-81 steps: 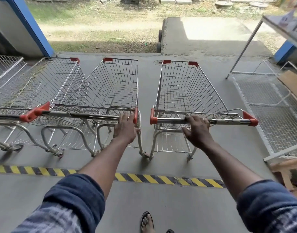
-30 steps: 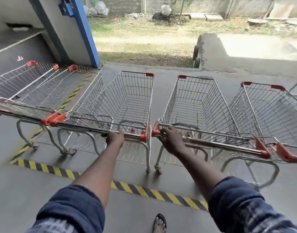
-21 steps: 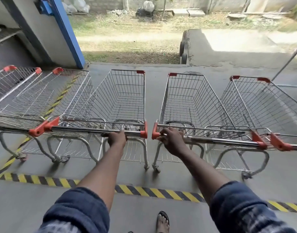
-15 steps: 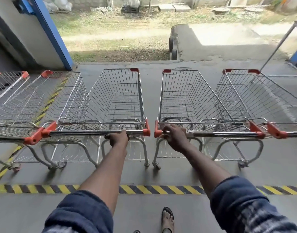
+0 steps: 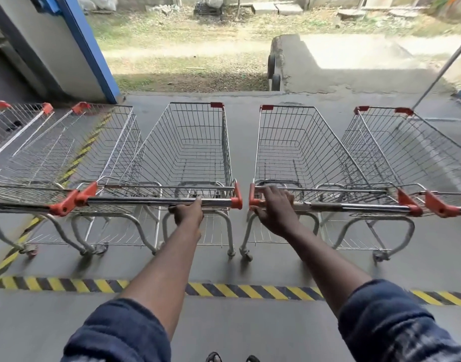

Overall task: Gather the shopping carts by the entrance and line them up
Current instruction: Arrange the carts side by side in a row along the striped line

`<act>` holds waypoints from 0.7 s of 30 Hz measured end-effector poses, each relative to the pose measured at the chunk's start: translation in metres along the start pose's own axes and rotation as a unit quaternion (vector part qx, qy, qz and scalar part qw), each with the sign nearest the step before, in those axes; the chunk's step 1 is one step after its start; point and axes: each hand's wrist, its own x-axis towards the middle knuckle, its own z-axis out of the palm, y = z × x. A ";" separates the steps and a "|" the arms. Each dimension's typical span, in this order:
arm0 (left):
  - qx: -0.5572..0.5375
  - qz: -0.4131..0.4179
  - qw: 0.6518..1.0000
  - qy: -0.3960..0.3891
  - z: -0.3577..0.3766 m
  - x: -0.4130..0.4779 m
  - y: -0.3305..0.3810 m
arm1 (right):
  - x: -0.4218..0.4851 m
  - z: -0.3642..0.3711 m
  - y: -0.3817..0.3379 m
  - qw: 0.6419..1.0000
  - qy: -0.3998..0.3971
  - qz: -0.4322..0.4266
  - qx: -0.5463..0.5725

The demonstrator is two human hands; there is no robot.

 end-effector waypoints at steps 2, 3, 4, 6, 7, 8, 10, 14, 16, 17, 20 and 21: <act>0.048 0.014 0.996 0.068 -0.010 0.004 0.005 | 0.006 0.005 -0.022 0.997 0.010 -0.067 -0.029; 0.084 0.035 0.991 0.095 -0.020 0.005 0.009 | 0.011 0.010 -0.033 0.994 -0.001 -0.102 -0.046; 0.115 0.057 0.985 0.116 -0.032 0.005 0.014 | 0.015 0.016 -0.044 0.989 -0.017 -0.131 -0.063; 0.161 0.098 0.970 0.150 -0.060 0.013 0.025 | 0.023 0.031 -0.063 0.984 -0.059 -0.150 -0.077; 0.186 0.105 0.964 0.155 -0.076 0.024 0.029 | 0.025 0.039 -0.069 0.983 -0.076 -0.147 -0.075; 0.214 0.115 0.958 0.153 -0.093 0.034 0.033 | 0.027 0.048 -0.073 0.984 -0.079 -0.141 -0.070; 0.273 0.133 0.944 0.132 -0.121 0.054 0.040 | 0.029 0.062 -0.075 0.989 -0.043 -0.129 -0.060; 0.405 0.171 0.895 0.067 -0.157 0.066 0.055 | 0.033 0.068 -0.080 0.995 0.009 -0.091 -0.037; 0.437 0.189 0.878 0.050 -0.161 0.066 0.060 | 0.031 0.070 -0.084 0.996 0.025 -0.081 -0.036; 0.441 0.195 0.875 0.049 -0.162 0.068 0.061 | 0.031 0.071 -0.084 0.996 0.035 -0.080 -0.035; 0.448 0.221 0.865 0.034 -0.167 0.079 0.060 | 0.030 0.071 -0.087 0.996 0.043 -0.065 -0.033; 0.455 0.230 0.860 0.030 -0.170 0.083 0.059 | 0.031 0.071 -0.087 0.997 0.042 -0.058 -0.033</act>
